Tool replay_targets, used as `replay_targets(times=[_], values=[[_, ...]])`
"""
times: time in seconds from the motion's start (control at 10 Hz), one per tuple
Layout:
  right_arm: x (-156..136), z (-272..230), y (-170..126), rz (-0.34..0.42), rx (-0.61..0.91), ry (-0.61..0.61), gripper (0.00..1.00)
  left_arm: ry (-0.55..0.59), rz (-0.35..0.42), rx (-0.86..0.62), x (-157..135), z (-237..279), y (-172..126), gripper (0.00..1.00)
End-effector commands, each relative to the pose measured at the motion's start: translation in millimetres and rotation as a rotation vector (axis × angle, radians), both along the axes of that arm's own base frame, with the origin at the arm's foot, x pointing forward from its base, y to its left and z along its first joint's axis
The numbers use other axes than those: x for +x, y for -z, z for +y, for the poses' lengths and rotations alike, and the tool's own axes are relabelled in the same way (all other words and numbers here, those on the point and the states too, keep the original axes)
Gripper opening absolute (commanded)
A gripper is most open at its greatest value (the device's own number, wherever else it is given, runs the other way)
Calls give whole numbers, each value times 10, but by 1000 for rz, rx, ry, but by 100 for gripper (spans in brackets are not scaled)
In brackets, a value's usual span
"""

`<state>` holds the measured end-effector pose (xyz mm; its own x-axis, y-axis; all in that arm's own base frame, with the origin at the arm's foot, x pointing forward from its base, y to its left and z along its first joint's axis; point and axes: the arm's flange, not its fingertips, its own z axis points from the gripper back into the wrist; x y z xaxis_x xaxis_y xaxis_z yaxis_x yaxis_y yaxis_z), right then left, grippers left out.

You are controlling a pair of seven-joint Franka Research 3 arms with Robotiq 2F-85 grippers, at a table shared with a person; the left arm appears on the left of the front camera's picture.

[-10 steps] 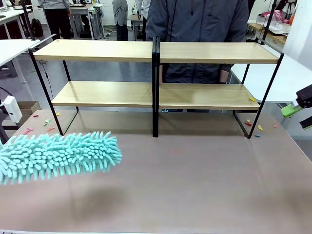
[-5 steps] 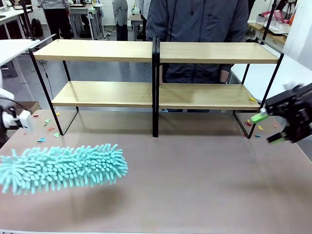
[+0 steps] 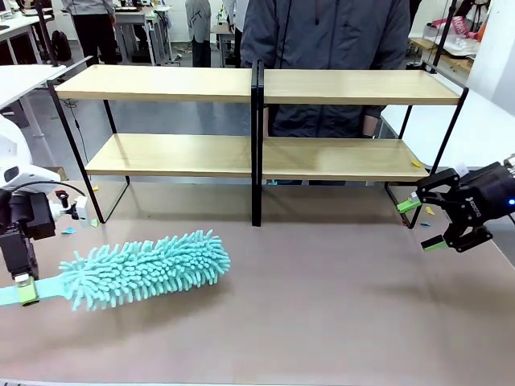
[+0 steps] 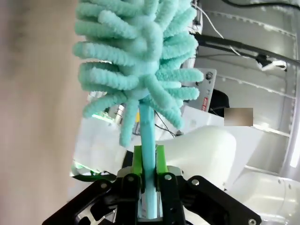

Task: Clean the shelves.
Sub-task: Place the Duster on the table.

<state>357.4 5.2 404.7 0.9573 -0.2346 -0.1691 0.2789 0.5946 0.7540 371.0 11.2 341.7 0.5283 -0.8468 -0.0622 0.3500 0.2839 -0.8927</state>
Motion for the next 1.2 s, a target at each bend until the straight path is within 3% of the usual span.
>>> replay_targets(times=[0.0,0.1,0.2,0.3,0.4,0.6,0.7,0.8,1.1], values=[[-56,-13,-124,-28,-8,-28,100,-54,-17,46,2,-52,50,63],[-56,-13,-124,-28,-8,-28,100,-69,-28,75,15,-46,61,70],[-56,-13,-124,-28,-8,-28,100,-86,-53,75,4,-33,44,100],[-56,-13,-124,-28,-8,-28,100,-137,-119,91,13,13,-3,74],[-56,-13,-124,-28,-8,-28,100,-232,-227,102,11,103,-93,100],[-56,-13,-124,-28,-8,-28,100,-460,-480,139,-65,340,-348,100],[-56,-13,-124,-28,-8,-28,100,-532,-567,131,-122,448,-498,100],[-56,-13,-124,-28,-8,-28,100,-586,-622,107,-179,547,-611,100],[-54,8,-117,-22,-4,-10,100,-595,-579,-183,-364,703,-837,100]])
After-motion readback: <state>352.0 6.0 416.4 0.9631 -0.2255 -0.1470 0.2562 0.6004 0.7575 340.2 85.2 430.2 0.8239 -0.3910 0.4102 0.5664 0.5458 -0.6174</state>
